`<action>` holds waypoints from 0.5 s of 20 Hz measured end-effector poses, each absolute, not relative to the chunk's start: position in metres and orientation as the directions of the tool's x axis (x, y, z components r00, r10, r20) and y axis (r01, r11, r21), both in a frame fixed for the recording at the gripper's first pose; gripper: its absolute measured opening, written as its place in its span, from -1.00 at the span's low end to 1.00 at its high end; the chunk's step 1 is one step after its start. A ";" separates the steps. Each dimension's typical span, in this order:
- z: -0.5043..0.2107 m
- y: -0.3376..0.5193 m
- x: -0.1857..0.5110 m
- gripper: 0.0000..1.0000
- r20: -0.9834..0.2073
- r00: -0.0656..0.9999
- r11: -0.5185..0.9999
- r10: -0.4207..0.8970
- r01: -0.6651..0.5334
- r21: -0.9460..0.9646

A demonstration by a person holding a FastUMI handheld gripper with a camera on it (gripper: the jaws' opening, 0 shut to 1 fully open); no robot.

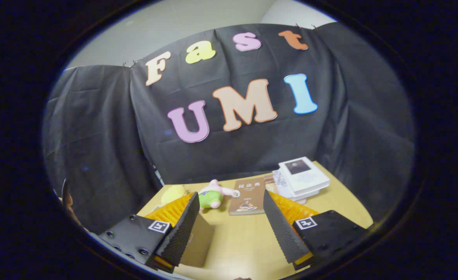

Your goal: Open the storage box then place both shoes into the box .Put the left shoe in first, then the right shoe, with the right side of both shoes facing outward in a uniform manner.

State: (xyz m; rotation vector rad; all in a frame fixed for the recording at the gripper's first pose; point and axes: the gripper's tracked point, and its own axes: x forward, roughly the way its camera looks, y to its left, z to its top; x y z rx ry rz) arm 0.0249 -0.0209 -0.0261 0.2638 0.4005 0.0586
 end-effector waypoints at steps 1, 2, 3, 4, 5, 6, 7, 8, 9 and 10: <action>-0.021 -0.036 0.024 1.00 -0.363 0.928 0.969 0.083 0.010 0.248; -0.016 -0.052 0.022 1.00 -0.351 0.935 0.973 0.054 0.029 0.227; -0.013 -0.066 0.020 1.00 -0.338 0.941 0.978 0.029 0.044 0.206; -0.009 -0.080 0.019 1.00 -0.329 0.944 0.981 0.001 0.063 0.184; -0.008 -0.092 0.018 1.00 -0.323 0.946 0.984 -0.023 0.079 0.160; -0.007 -0.103 0.019 1.00 -0.318 0.947 0.986 -0.045 0.093 0.139; -0.005 -0.111 0.018 1.00 -0.308 0.949 0.987 -0.064 0.105 0.120; -0.001 -0.120 0.018 1.00 -0.302 0.950 0.989 -0.081 0.116 0.097; 0.000 -0.126 0.019 1.00 -0.293 0.951 0.989 -0.095 0.123 0.079; 0.001 -0.130 0.019 1.00 -0.285 0.953 0.990 -0.104 0.127 0.063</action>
